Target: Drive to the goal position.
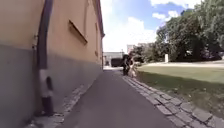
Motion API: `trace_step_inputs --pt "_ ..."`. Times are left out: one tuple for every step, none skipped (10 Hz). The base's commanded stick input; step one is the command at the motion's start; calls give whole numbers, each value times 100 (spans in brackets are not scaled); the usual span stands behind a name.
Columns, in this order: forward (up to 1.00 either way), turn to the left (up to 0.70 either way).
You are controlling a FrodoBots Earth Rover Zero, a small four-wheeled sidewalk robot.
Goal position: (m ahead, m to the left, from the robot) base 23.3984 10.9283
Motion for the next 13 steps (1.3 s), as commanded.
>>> trace_step_inputs --pt "85 1" --pt "85 1" --pt "85 1" --pt "85 1" --pt "85 1" --pt "85 1" --pt "85 1" --pt "85 1" --pt "85 1" --pt "85 1" --pt "85 1" --pt "85 1" --pt "85 1"
